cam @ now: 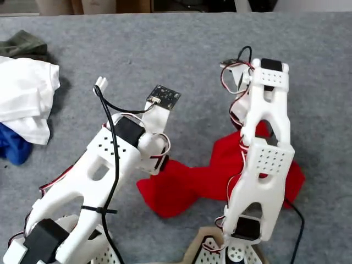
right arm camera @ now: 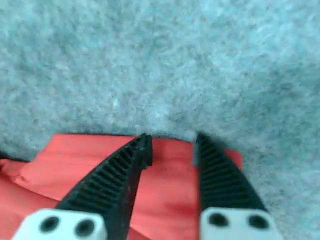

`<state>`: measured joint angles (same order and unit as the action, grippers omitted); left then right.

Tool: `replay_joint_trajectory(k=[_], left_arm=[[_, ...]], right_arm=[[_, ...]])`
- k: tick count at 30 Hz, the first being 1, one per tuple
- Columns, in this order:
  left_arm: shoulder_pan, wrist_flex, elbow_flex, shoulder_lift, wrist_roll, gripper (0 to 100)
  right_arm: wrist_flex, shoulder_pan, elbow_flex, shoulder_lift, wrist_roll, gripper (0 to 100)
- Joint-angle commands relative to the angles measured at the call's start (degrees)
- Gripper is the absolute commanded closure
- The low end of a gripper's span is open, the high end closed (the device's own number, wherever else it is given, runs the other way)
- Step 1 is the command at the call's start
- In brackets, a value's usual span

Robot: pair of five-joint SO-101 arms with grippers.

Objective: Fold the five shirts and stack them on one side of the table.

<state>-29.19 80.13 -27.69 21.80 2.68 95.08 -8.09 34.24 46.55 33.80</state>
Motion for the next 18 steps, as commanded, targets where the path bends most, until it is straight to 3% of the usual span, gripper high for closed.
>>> replay_joint_trajectory(k=[1,11,18], left_arm=[[0.00,-0.18,2.64,0.84,0.53,83],[0.09,-0.18,0.79,0.84,0.62,83],[0.09,-0.18,0.88,0.92,0.62,83]], right_arm=[[1.23,0.31,2.68,-0.22,-0.53,96.4],[5.54,-4.00,3.82,-3.30,-0.35,95.8],[6.68,-5.93,3.47,-6.46,-0.26,76.8]])
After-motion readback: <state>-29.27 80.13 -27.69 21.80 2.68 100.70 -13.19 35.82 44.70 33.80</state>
